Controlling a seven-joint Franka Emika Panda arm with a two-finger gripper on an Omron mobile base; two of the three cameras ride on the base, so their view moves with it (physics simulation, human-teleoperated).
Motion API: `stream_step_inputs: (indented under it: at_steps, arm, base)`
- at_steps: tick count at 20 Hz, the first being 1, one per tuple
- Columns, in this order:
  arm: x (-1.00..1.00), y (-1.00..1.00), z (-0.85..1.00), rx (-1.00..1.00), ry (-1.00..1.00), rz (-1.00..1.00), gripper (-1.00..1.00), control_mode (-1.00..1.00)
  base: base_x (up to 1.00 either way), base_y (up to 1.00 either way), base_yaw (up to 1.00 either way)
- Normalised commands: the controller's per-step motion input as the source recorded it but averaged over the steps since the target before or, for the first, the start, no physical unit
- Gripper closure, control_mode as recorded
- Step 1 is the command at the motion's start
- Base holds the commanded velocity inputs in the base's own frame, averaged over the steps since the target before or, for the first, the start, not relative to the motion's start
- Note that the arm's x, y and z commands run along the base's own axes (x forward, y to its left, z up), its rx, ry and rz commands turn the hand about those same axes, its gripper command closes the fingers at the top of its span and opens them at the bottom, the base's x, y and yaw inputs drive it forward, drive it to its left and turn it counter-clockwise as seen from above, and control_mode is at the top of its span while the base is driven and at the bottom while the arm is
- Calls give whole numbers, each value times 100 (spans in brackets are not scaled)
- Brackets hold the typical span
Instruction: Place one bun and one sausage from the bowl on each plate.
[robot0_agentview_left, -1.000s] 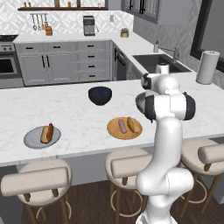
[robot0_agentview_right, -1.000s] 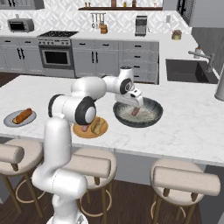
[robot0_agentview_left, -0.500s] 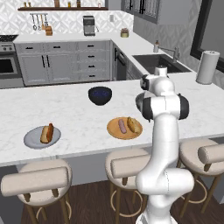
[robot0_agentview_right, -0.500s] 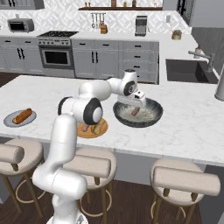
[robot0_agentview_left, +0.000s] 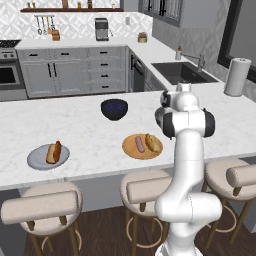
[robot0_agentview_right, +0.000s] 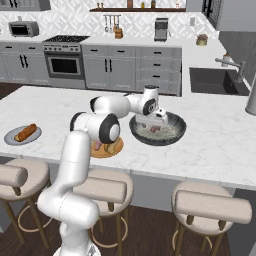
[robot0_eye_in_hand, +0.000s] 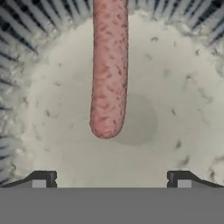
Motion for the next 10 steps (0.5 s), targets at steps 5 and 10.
stream_step_inputs:
  at_steps: [5, 10]
  arm:
    - [28, -5, -11, 0, -1, 10, -100, -100]
    - [19, -13, -16, 0, -1, 8, -100, -100]
  base:
    - [0, 0, 0]
    - [0, 0, 0]
